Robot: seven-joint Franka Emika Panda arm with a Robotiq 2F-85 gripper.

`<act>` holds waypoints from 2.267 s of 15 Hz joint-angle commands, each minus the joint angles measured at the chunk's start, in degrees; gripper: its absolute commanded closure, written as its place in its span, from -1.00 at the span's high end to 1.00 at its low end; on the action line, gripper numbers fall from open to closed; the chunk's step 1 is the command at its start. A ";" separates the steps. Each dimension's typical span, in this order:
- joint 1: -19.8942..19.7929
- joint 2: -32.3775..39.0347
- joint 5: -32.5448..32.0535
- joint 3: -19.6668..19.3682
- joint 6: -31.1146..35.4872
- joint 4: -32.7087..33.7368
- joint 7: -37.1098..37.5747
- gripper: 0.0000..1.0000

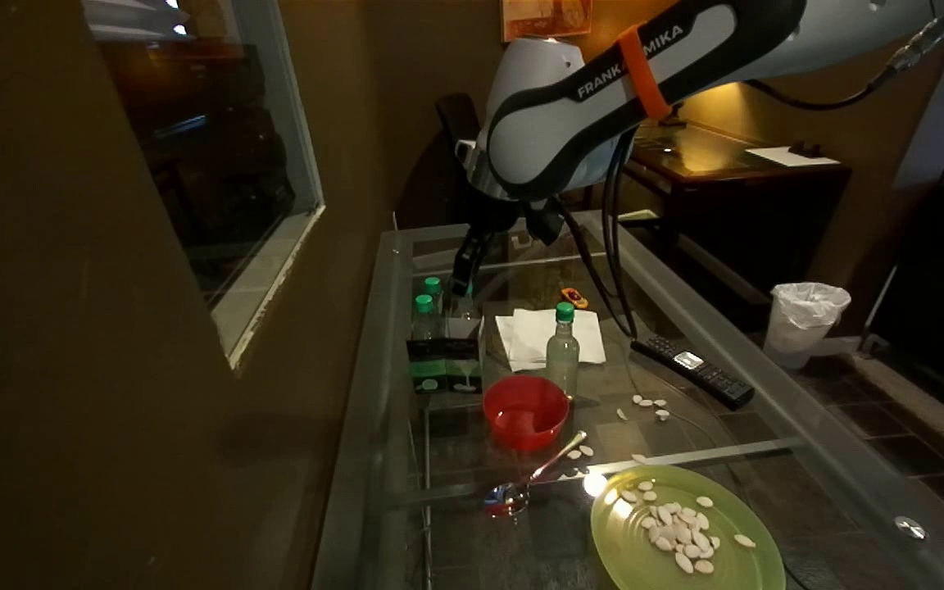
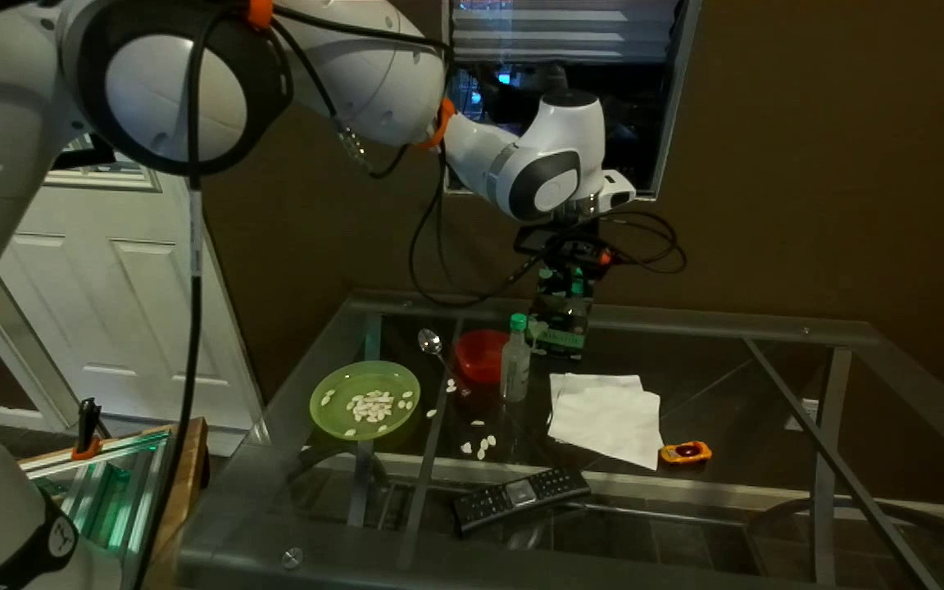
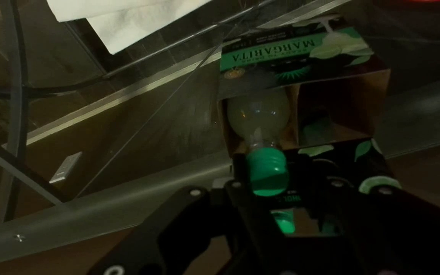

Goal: Remove the two bottom bottles and place them on the table

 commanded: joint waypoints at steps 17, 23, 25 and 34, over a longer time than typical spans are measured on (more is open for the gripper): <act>5.95 -19.57 -5.70 -6.95 0.22 -10.96 24.73 -0.85; 2.95 -27.38 -3.88 -8.11 2.75 -23.14 29.96 -0.85; 1.71 -29.27 -2.85 -7.96 3.75 -27.35 30.12 -0.85; -0.38 -33.47 -4.11 -8.68 10.27 -42.17 28.48 -0.85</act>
